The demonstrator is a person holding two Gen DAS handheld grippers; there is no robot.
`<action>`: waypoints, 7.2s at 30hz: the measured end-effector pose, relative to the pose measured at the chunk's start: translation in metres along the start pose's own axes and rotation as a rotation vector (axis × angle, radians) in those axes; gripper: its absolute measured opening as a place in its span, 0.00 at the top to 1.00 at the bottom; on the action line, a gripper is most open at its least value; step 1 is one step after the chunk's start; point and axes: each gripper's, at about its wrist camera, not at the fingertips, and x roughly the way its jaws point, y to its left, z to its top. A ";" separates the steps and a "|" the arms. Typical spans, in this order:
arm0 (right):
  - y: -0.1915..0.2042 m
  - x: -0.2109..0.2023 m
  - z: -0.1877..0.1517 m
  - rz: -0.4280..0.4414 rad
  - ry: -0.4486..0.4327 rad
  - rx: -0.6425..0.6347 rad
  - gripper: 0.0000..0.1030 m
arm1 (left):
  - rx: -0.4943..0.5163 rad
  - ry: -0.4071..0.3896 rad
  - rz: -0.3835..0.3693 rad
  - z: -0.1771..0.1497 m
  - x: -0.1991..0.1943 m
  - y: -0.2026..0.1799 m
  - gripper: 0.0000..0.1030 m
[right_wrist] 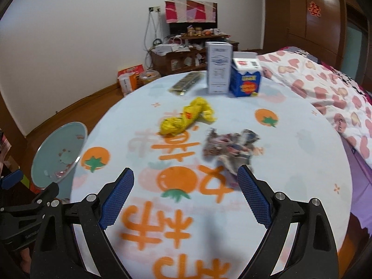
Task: Collect trash
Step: 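Move both open tools over the table toward the checked cloth and yellow bag, then close the right tool on the checked cloth while the left tool grasps the yellow bag, then lift and carry the yellow bag and checked cloth over the teal bin, then open both tools over the teal bin to drop the bag and cloth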
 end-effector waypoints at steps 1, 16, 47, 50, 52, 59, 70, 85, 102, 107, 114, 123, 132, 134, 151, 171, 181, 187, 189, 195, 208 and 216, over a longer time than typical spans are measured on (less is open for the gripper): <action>-0.006 0.000 -0.001 -0.006 0.002 0.008 0.14 | 0.006 0.001 -0.004 0.000 -0.001 -0.004 0.06; -0.099 0.009 -0.012 -0.097 0.039 0.149 0.25 | 0.064 0.039 -0.031 -0.005 0.009 -0.032 0.06; -0.154 0.078 0.027 -0.307 0.095 0.050 0.77 | 0.144 -0.022 -0.123 0.054 0.038 -0.092 0.06; -0.176 0.081 0.024 -0.273 0.120 0.121 0.77 | 0.169 -0.030 -0.149 0.068 0.046 -0.110 0.07; -0.182 0.080 0.022 -0.249 0.122 0.145 0.77 | 0.188 -0.039 -0.172 0.079 0.053 -0.125 0.07; -0.179 0.079 0.021 -0.220 0.123 0.138 0.77 | 0.243 -0.033 -0.234 0.109 0.088 -0.178 0.19; -0.182 0.081 0.019 -0.199 0.131 0.157 0.76 | 0.244 0.046 -0.319 0.109 0.118 -0.203 0.63; -0.163 0.061 0.016 -0.221 0.079 0.119 0.76 | 0.205 -0.021 -0.288 0.079 0.058 -0.163 0.64; -0.105 0.024 -0.012 -0.159 0.069 0.048 0.76 | 0.148 -0.056 -0.270 0.037 0.007 -0.110 0.64; -0.088 0.017 -0.018 -0.142 0.069 0.029 0.76 | 0.142 -0.067 -0.257 0.030 -0.002 -0.099 0.64; -0.068 0.009 -0.024 -0.116 0.067 0.003 0.76 | 0.123 -0.080 -0.241 0.021 -0.012 -0.081 0.64; -0.045 0.001 -0.024 -0.091 0.057 -0.036 0.76 | 0.084 -0.091 -0.235 0.014 -0.022 -0.056 0.64; -0.018 -0.001 -0.022 -0.063 0.053 -0.083 0.76 | 0.054 -0.116 -0.218 0.012 -0.030 -0.035 0.64; -0.011 -0.002 -0.022 -0.057 0.051 -0.094 0.76 | 0.045 -0.119 -0.213 0.012 -0.031 -0.030 0.64; 0.036 -0.007 -0.012 0.013 0.034 -0.161 0.76 | -0.041 -0.129 -0.164 0.009 -0.033 0.018 0.64; 0.117 -0.001 -0.003 0.134 0.030 -0.264 0.76 | -0.135 -0.105 -0.051 0.003 -0.017 0.075 0.64; 0.158 0.001 0.005 0.186 0.015 -0.322 0.76 | -0.182 -0.079 -0.001 0.002 -0.004 0.100 0.64; 0.174 0.006 0.010 0.202 0.012 -0.338 0.76 | -0.200 -0.072 0.023 0.001 0.002 0.112 0.64; 0.177 0.007 0.013 0.205 0.010 -0.336 0.76 | -0.204 -0.066 0.027 0.002 0.006 0.115 0.64; 0.184 0.013 0.017 0.216 0.007 -0.336 0.76 | -0.215 -0.058 0.034 0.003 0.012 0.119 0.64; 0.191 0.038 0.019 0.219 0.047 -0.331 0.76 | -0.240 -0.023 0.044 0.008 0.035 0.127 0.64; 0.204 0.056 0.027 0.227 0.055 -0.338 0.76 | -0.241 0.000 0.047 0.017 0.053 0.128 0.63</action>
